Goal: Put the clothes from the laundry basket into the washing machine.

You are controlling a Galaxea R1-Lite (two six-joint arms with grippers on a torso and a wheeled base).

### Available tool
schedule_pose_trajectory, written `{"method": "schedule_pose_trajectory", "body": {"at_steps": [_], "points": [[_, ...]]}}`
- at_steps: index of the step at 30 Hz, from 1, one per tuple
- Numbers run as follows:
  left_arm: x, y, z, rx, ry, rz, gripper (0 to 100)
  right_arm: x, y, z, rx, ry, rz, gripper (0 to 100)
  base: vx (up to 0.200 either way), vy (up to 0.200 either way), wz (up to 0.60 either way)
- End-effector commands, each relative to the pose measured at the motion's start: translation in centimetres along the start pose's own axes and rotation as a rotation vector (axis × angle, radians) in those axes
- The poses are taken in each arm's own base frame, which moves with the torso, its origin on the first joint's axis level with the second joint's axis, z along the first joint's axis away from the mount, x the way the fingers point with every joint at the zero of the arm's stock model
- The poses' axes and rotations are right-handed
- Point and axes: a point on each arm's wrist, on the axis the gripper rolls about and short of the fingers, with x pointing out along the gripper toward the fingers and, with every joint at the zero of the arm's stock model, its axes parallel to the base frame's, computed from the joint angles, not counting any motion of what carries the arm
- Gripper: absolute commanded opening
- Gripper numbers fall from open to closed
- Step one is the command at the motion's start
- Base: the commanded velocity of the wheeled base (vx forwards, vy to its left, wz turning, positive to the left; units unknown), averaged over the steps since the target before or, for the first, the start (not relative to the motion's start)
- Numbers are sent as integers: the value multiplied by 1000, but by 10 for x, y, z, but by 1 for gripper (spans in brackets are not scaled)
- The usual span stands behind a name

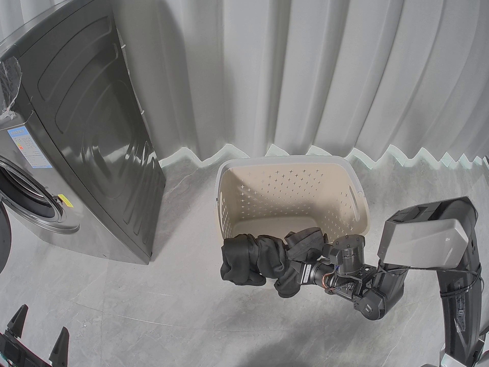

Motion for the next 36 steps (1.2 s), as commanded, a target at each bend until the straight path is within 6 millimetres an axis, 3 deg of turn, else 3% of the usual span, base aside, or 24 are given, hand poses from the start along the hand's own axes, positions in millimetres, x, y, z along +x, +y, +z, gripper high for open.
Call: {"method": "schedule_pose_trajectory", "body": {"at_steps": [1, 6, 15, 17, 20, 26, 36], "points": [[0, 0, -4, -1, -3, 1, 100, -1, 1, -1, 0, -2, 4, 0, 0, 0, 0], [0, 0, -4, -2, -3, 0, 100, -9, 4, -1, 9, -4, 11, 0, 0, 0, 0], [0, 0, -4, -5, -3, 0, 100, -89, 27, 17, -8, -120, 120, 0, 0, 0, 0], [0, 0, -4, -5, -1, -1, 100, -99, 29, 20, -9, -139, 134, 0, 0, 0, 0], [0, 0, -5, -5, 0, 0, 100, -133, 41, 38, -6, -209, 196, 0, 0, 0, 0], [0, 0, -5, -4, 0, 0, 100, -172, 56, 70, -1, -369, 287, 0, 0, 0, 0], [0, 0, -4, 1, -1, -1, 100, -206, 66, 100, -171, -517, 292, 0, 0, 0, 0]]}}
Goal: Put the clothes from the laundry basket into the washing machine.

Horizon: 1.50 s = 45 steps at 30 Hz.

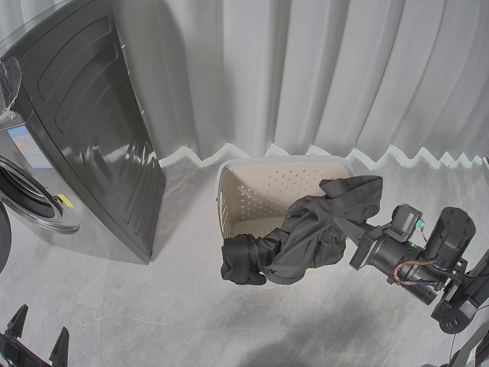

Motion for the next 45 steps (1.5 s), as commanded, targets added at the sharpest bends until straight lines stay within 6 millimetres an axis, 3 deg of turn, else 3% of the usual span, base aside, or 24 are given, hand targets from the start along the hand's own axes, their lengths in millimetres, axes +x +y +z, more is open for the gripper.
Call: {"method": "schedule_pose_trajectory", "body": {"at_steps": [1, 3, 6, 8, 12, 20, 45], "points": [[0, 0, -4, 1, -1, 0, 100, -15, 10, 39, -94, -113, 22, 0, 0, 0, 0], [0, 0, -4, 0, -1, 0, 100, -16, 12, 44, -128, -119, 19, 0, 0, 0, 0], [0, 0, -4, 1, -1, -2, 100, -30, 18, 71, -188, -148, -27, 0, 0, 0, 0], [0, 0, -4, 0, -1, -2, 100, -37, 18, 75, -198, -150, -62, 0, 0, 0, 0], [0, 0, -4, 1, -1, -2, 100, -48, 18, 75, -215, -154, -68, 0, -200, 0, 0], [0, 0, -4, -5, -1, 0, 100, -47, 20, 74, -211, -149, -51, 0, -25, 0, 0], [0, 0, -4, -19, -1, 3, 100, -40, 27, 71, -199, -153, -6, 0, 0, 200, 0]]}}
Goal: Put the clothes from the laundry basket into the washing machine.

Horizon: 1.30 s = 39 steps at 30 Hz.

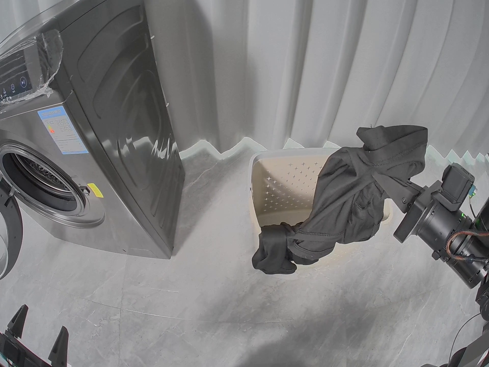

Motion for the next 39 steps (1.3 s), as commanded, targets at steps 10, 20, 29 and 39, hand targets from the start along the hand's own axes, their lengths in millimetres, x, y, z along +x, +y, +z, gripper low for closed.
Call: {"method": "schedule_pose_trajectory", "body": {"at_steps": [10, 20, 29, 39], "points": [[0, 0, -4, 0, -2, -1, 100, 1, 2, -2, 1, 7, 11, 0, 0, 200, 0], [0, 0, -4, 0, -2, 1, 100, 2, 3, -3, 1, 15, 24, 0, 0, 200, 0], [0, 0, -4, 1, -2, -1, 100, 2, 4, -4, 2, 9, 29, 0, 0, 200, 0], [0, 0, -4, 3, -2, -1, 100, 3, 3, -5, 2, 12, 27, 0, -140, 0, 0]]}}
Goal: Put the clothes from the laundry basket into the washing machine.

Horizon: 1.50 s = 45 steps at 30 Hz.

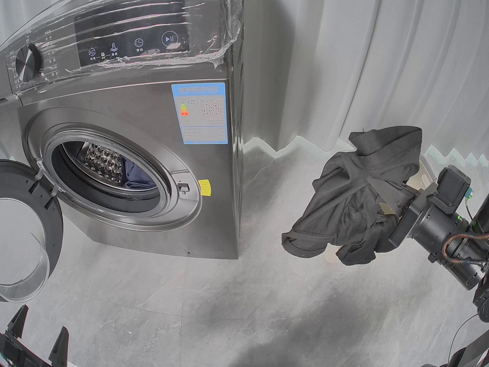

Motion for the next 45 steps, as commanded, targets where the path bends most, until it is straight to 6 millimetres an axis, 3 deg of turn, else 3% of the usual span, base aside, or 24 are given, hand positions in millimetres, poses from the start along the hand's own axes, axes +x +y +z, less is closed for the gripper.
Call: {"method": "schedule_pose_trajectory", "body": {"at_steps": [1, 11, 45], "points": [[0, 0, -4, -1, -2, -1, 100, 0, 0, -1, -1, 6, -1, 0, -200, 0, 0], [0, 0, -4, -1, -2, -2, 100, 1, 0, -4, -2, 17, -1, 0, -80, 0, 0], [0, 0, -4, -3, -2, -2, 100, 1, 0, -6, -3, 28, -2, 0, 0, 200, 0]]}}
